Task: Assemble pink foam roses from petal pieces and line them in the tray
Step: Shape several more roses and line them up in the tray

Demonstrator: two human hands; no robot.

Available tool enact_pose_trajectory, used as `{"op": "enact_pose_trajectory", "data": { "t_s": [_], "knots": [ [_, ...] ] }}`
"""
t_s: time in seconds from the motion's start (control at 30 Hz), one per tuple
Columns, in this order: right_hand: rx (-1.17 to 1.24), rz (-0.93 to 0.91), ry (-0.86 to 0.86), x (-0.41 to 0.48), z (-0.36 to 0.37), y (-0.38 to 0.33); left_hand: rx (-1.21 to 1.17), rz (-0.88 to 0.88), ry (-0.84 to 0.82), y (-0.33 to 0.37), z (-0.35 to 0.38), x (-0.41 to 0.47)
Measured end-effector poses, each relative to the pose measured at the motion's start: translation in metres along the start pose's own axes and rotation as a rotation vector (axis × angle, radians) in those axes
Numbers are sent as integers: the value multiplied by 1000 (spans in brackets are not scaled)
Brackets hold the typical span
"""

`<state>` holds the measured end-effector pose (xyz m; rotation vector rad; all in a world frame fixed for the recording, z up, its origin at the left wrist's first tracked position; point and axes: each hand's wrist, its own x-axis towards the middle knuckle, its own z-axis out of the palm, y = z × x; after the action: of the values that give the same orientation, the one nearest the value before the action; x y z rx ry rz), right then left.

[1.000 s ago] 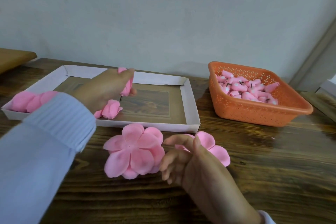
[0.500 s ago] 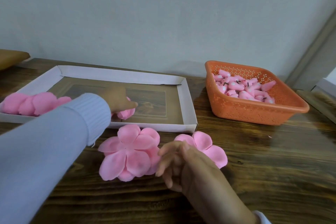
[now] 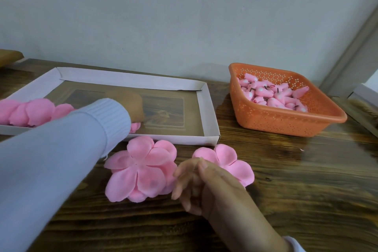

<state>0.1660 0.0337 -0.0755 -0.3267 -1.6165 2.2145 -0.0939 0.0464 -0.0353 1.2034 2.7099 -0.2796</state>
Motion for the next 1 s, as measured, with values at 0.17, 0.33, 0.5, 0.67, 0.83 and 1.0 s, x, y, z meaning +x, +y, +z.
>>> {"op": "enact_pose_trajectory", "data": {
  "t_s": [0.17,0.33,0.5,0.67,0.83,1.0],
  "knots": [
    [-1,6,7,0,0,1,-36,63,272,-4,14,7],
    [-3,14,-1,1,0,2,-32,138,280,-9,16,11],
    [-33,17,9,0,-1,1,27,109,240,-14,18,11],
    [-39,21,0,-1,-1,0,-119,129,345,-11,11,4],
    [-61,27,1,-2,-1,-3,-426,105,455,-26,-44,-22],
    [-102,20,14,-4,0,-5,-334,138,-112,-48,-48,-83]
  ]
}}
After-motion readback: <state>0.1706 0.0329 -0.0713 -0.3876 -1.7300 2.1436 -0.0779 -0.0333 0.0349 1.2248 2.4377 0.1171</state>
